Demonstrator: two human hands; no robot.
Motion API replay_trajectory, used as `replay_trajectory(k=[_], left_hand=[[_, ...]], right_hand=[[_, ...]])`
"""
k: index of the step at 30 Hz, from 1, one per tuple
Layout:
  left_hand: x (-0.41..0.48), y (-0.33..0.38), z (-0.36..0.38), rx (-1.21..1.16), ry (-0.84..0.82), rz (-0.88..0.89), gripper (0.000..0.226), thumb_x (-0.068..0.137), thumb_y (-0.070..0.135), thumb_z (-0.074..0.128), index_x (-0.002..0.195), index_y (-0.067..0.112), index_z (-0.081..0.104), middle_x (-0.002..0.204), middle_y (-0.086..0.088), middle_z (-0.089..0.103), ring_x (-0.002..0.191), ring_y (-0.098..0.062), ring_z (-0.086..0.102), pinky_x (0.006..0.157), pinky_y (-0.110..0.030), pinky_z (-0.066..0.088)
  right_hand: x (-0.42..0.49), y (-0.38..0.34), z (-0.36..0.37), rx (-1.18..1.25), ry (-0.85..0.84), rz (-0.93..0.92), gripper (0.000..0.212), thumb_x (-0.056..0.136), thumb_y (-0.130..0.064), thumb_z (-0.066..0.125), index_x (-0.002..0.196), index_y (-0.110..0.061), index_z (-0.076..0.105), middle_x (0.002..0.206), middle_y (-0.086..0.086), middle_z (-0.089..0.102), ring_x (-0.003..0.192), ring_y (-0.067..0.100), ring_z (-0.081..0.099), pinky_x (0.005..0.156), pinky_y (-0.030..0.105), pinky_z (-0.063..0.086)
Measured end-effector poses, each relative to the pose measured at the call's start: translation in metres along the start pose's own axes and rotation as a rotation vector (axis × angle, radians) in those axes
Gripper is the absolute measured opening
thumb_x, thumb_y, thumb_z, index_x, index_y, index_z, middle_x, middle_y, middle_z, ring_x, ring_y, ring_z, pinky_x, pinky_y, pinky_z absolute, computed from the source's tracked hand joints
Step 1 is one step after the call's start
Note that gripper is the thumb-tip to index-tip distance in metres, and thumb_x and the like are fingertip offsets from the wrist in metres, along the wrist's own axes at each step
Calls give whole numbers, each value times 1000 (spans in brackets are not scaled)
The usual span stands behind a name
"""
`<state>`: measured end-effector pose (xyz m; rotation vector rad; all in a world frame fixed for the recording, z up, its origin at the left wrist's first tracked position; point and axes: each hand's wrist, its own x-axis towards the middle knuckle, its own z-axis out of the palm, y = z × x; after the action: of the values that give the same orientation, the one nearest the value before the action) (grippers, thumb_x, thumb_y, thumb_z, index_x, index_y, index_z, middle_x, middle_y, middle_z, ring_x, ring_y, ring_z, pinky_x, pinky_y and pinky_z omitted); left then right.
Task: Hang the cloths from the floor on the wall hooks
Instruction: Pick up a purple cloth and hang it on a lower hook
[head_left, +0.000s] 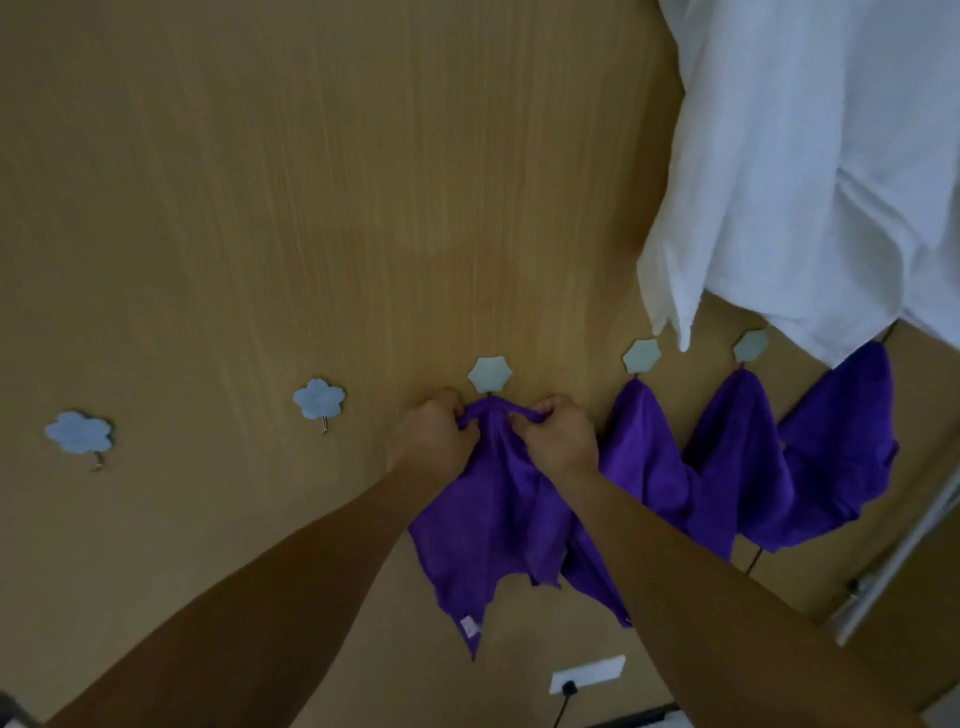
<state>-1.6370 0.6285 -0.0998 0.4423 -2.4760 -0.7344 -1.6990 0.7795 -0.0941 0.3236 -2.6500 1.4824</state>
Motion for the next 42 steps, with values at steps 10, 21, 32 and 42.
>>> replay_trajectory(k=[10, 21, 32, 42], left_hand=[[-28, -8, 2, 500, 86, 137, 39, 79, 37, 64, 109, 15, 53, 88, -5, 66, 79, -27, 63, 66, -32, 40], [-38, 1, 9, 182, -49, 288, 64, 87, 42, 56, 141, 12, 40, 128, -6, 54, 106, -22, 58, 81, -33, 49], [-36, 1, -4, -97, -227, 104, 34, 88, 5, 51, 121, 11, 57, 99, -1, 64, 82, -10, 53, 63, -11, 36], [-50, 2, 2, 34, -150, 14, 46, 86, 26, 61, 128, 11, 50, 103, -9, 65, 93, -29, 62, 70, -31, 44]], right_hand=[[-15, 2, 3, -484, 57, -167, 30, 84, -39, 62, 108, -22, 58, 113, 0, 59, 111, 25, 51, 94, 41, 42], [-35, 13, 14, -136, -116, -444, 38, 91, -22, 53, 129, -16, 51, 118, 2, 58, 101, 17, 58, 88, 37, 50], [-23, 25, 7, -299, -197, -383, 34, 91, -18, 51, 124, -15, 57, 103, 6, 68, 92, 25, 64, 81, 37, 53], [-37, 46, 2, -314, -282, -290, 45, 89, -36, 59, 125, -10, 51, 124, 7, 56, 117, 26, 51, 95, 41, 46]])
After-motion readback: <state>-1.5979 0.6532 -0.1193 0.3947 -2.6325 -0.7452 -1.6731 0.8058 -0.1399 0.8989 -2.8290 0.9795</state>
